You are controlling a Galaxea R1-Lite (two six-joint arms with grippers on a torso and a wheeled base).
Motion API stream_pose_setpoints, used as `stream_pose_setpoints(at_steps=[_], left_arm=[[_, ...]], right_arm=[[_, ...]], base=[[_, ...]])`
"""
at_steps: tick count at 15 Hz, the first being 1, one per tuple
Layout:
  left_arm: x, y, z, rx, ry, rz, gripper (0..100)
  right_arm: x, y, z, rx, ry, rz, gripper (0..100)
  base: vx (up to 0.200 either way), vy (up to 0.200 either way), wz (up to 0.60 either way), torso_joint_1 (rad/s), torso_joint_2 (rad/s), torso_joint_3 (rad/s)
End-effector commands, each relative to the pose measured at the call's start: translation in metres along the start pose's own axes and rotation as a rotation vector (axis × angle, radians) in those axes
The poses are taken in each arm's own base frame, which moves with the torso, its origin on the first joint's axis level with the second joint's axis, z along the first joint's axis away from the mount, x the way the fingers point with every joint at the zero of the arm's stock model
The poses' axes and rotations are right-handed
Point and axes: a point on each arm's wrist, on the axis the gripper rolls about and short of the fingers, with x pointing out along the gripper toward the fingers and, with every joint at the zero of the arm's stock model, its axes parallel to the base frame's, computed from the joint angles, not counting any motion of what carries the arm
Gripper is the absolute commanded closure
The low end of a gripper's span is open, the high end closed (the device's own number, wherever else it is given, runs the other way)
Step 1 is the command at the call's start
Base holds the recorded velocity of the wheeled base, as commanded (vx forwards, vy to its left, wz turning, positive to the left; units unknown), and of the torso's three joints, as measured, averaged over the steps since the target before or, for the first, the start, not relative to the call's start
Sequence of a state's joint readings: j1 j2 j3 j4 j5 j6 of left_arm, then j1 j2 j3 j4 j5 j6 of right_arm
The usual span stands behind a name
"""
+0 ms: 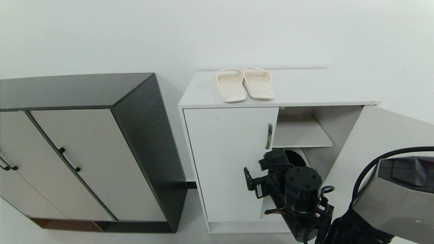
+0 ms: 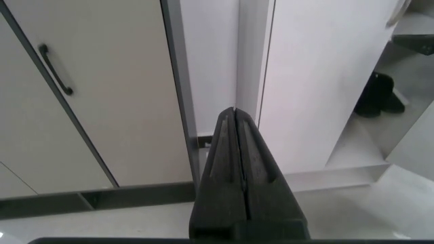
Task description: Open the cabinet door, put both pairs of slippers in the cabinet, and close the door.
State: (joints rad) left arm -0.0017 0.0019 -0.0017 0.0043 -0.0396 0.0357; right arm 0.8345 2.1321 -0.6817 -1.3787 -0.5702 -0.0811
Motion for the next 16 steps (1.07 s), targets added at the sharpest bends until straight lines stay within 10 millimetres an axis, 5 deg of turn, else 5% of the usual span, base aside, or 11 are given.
stream_pose_setpoints(at_steps=[1,16], left_arm=[[0.0,0.0,-0.0001,0.0,0.0,0.0,100],[0.0,0.0,-0.0001,-0.002,0.0,0.0,100]], right_arm=[[-0.0008,-0.0005,0.0004,0.0,-0.001,0.0,0],[0.0002,-0.0037,0.0006,0.007,0.0,-0.005,0]], base=[[0.0,0.0,0.0,0.188,-0.51,-0.31],[0.0,0.0,0.0,0.235,-0.55,-0.318]])
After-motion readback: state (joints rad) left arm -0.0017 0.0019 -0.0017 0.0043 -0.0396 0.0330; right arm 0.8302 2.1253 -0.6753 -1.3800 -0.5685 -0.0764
